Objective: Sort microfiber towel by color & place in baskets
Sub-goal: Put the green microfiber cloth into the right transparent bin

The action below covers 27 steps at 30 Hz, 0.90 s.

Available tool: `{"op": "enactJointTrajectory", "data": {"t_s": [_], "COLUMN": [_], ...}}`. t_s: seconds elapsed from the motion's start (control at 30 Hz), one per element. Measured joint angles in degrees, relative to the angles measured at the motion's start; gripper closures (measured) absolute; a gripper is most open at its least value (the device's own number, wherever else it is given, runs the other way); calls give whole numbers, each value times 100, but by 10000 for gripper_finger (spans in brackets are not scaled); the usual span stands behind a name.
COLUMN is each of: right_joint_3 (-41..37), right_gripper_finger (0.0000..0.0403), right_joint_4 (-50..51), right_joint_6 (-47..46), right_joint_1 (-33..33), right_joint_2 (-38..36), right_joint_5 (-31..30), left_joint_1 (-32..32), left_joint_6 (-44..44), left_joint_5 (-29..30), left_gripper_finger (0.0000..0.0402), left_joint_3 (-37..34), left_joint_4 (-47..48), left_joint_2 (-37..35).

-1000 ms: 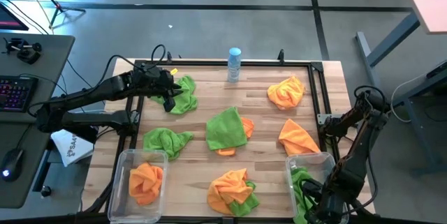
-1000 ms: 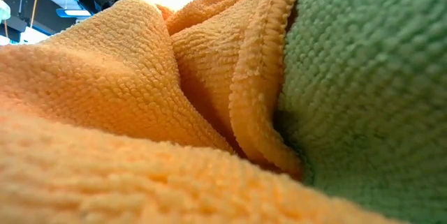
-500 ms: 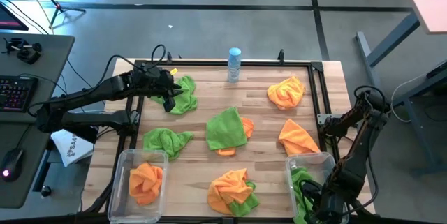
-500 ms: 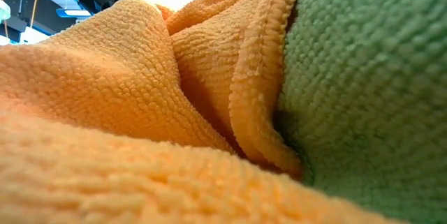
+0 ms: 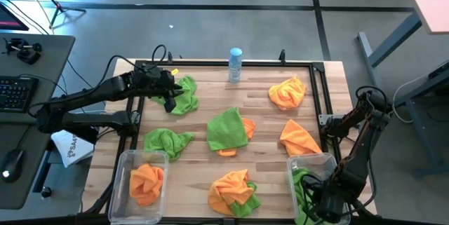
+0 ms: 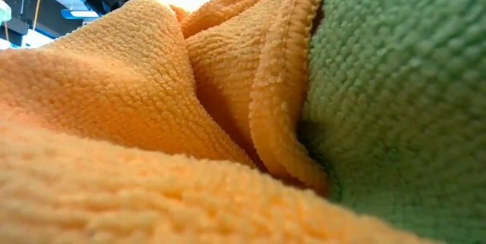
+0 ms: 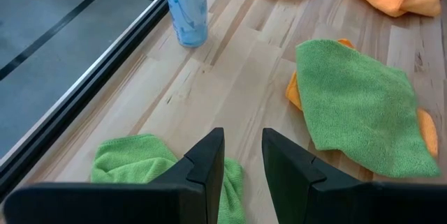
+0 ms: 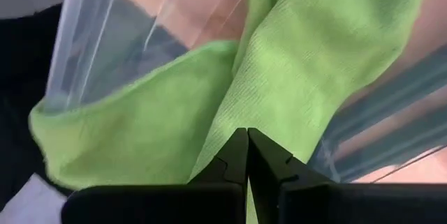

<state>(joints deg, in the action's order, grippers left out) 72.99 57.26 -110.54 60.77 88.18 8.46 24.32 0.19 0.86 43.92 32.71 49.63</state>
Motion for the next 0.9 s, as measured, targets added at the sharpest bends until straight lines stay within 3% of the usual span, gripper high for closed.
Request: {"op": "enactJointTrajectory", "data": {"t_s": [0.17,0.4,0.63,0.9], "right_joint_3": [0,0,0,0], "right_gripper_finger": [401,374,283,178], "right_joint_4": [-63,-213,-316,-706], "right_joint_6": [-126,-1407,-1561,-1663], "right_joint_1": [0,-175,-273,-271], "right_joint_2": [-7,-11,-11,145], "right_joint_5": [237,963,981,1445], "left_joint_1": [0,2,1,2], "left_joint_6": [0,107,108,95], "left_joint_5": [0,0,0,0], "left_gripper_finger": [314,314,314,314], "left_joint_3": [-1,-2,-1,0], "left_joint_4": [0,-2,0,-2], "left_joint_2": [0,0,0,0]}}
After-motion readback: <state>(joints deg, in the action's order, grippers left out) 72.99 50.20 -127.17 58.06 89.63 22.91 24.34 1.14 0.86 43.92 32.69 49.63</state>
